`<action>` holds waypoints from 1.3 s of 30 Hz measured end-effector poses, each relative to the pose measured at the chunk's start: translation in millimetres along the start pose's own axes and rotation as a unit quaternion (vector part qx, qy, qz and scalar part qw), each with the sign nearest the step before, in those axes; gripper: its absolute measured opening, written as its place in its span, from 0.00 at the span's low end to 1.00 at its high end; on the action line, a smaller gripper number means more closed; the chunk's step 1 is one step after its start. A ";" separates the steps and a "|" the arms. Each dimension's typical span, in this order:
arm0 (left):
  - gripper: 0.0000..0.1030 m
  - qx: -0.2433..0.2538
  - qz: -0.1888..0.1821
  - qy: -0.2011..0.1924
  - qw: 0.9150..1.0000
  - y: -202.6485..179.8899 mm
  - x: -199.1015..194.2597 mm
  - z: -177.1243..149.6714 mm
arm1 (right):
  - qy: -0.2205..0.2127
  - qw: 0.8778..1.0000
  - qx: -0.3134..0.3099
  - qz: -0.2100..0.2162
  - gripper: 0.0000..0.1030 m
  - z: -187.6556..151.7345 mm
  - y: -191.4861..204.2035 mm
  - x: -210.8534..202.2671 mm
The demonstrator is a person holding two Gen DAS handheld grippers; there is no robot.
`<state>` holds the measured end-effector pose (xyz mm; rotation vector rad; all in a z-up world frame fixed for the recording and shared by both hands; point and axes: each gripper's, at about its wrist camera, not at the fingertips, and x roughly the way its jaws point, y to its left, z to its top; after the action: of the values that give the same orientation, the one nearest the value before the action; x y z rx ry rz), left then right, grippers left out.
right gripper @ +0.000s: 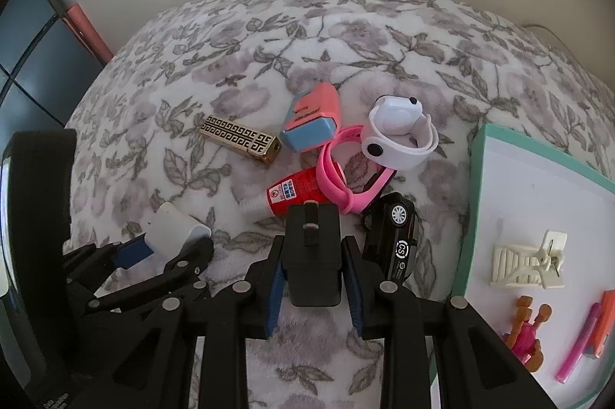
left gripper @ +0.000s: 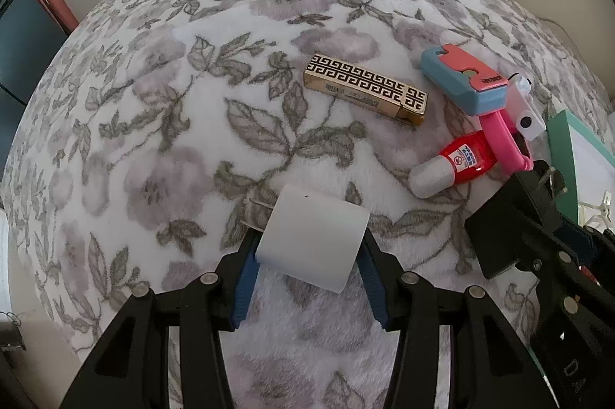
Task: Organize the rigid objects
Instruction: 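Carry the white adapter and black charger into the tray and open both grippers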
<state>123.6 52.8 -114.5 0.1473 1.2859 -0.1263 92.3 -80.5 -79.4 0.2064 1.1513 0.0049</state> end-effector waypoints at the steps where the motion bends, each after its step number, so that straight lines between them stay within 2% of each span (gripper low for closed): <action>1: 0.50 0.000 0.001 0.001 1.000 -1.2 0.8 1.0 | 0.001 1.000 0.000 0.000 0.29 -0.5 0.0 -0.2; 9: 0.49 -0.012 0.022 -0.007 1.000 -3.9 -17.8 12.5 | -0.017 0.999 0.023 0.020 0.29 4.4 -11.0 -25.5; 15: 0.49 0.008 0.020 -0.043 0.999 -35.0 -60.8 34.4 | -0.063 0.997 0.053 0.011 0.29 13.1 -37.3 -72.0; 18: 0.49 0.030 0.009 -0.061 0.998 -64.1 -82.3 43.0 | -0.086 0.994 0.071 -0.007 0.29 15.0 -55.6 -94.6; 20: 0.49 0.048 -0.002 -0.070 0.996 -88.6 -94.6 48.5 | -0.097 0.991 0.083 -0.036 0.29 14.4 -72.9 -108.1; 25: 0.49 0.085 -0.030 -0.076 0.993 -143.9 -112.5 49.2 | -0.101 0.984 0.121 -0.085 0.29 9.9 -117.5 -123.8; 35: 0.49 0.150 -0.053 -0.065 0.985 -241.9 -102.9 34.5 | -0.075 0.959 0.219 -0.161 0.29 -14.3 -217.4 -130.2; 39: 0.49 0.168 -0.058 -0.058 0.982 -269.7 -95.0 28.3 | -0.065 0.949 0.241 -0.194 0.29 -23.7 -247.6 -132.3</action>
<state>76.7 -216.4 -25.9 0.3489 1.1492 -0.4462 -8.7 -334.1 -9.6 0.4044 1.0309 -0.6357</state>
